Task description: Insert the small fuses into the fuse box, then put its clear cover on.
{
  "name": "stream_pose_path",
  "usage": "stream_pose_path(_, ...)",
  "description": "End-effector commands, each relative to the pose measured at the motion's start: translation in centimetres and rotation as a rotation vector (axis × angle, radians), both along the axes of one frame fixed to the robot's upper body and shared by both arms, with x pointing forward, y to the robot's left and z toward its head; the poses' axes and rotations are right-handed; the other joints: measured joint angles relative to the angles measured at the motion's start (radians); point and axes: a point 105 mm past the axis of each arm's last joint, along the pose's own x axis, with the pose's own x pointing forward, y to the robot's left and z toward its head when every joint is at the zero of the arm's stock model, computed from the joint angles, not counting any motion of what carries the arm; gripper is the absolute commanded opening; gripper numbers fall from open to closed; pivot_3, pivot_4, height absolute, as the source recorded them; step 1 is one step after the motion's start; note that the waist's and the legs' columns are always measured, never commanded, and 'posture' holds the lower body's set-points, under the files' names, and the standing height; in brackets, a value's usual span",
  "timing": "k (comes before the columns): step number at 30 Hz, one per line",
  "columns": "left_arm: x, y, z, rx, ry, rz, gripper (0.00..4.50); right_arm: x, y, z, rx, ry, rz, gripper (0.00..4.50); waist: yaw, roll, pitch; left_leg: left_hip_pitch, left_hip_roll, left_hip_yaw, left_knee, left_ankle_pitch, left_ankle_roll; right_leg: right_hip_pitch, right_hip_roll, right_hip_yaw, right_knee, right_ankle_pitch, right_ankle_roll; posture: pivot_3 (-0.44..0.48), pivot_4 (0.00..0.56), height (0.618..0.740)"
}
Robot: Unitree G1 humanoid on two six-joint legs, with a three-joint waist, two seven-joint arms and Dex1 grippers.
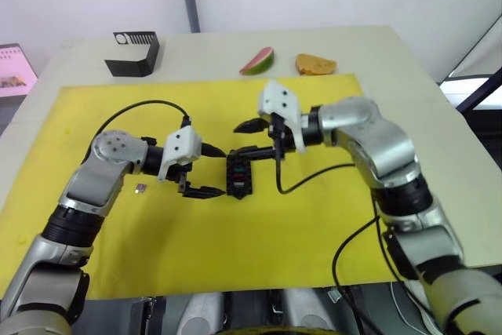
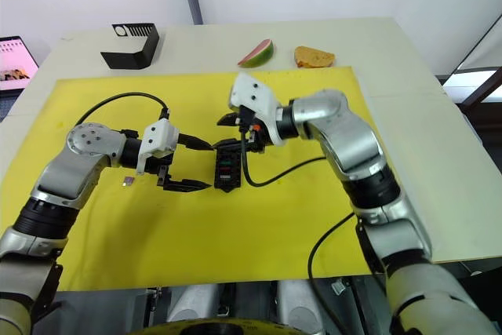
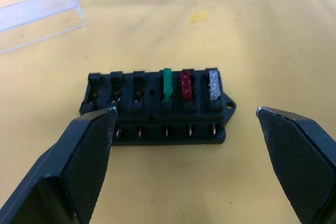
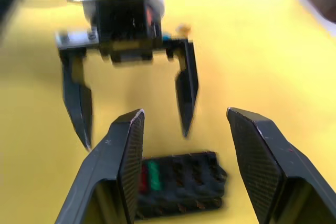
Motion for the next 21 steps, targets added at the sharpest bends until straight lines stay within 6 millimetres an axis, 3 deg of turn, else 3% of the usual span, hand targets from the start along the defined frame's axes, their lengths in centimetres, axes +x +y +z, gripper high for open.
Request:
stream_pose_path(1,-0.3,0.1,0.7,-0.007,-0.027,-0.01,4.5,-0.7,-0.1,0.4,0.084,-0.063,0.007,1.4,0.0,0.0,0.0,0.0,0.0,0.0,0.0,0.0,0.001,0.0,0.0,0.0,0.001,0.0,0.0,0.0,0.15,0.74)
stream_pose_path(3,-0.4,0.1,0.5,-0.001,-0.029,-0.014,4.5,-0.7,-0.3,-0.5,0.095,-0.059,-0.003,0.36,0.001,0.0,0.0,0.001,0.0,0.0,0.0,0.0,0.001,0.0,0.0,0.0,0.001,0.0,0.0,0.0,0.15,0.74)
stream_pose_path(4,-0.4,0.1,0.5,-0.002,-0.03,-0.014,4.5,-0.7,-0.4,-0.8,0.102,-0.053,-0.007,0.05,0.001,0.0,0.0,0.001,0.0,0.0,0.0,0.0,0.001,0.0,0.0,0.0,0.001,0.0,0.0,0.0,0.15,0.74)
stream_pose_path(11,0.1,0.2,0.3,-0.003,-0.042,0.009,4.5,0.0,-0.2,-3.2,0.043,-0.041,-0.05,0.05,0.002,0.0,0.0,0.001,0.0,0.0,0.0,0.0,0.001,0.0,0.0,0.0,0.001,0.0,0.0,0.0,0.15,0.74)
stream_pose_path(18,0.3,0.1,0.3,-0.001,-0.052,0.016,4.5,0.8,-1.5,-7.9,-0.207,0.011,-0.145,0.05,0.003,0.0,0.0,0.001,0.0,0.0,0.0,0.0,0.001,0.001,0.0,0.0,0.001,0.0,0.0,0.0,0.15,0.74)
stream_pose_path(21,0.4,0.1,0.5,-0.002,-0.057,0.016,4.5,1.1,-1.9,-8.6,-0.255,0.012,-0.156,0.05,0.003,0.0,-0.001,0.002,0.0,0.0,0.0,0.0,0.001,0.002,0.0,0.0,0.001,0.0,0.0,0.0,0.15,0.74)
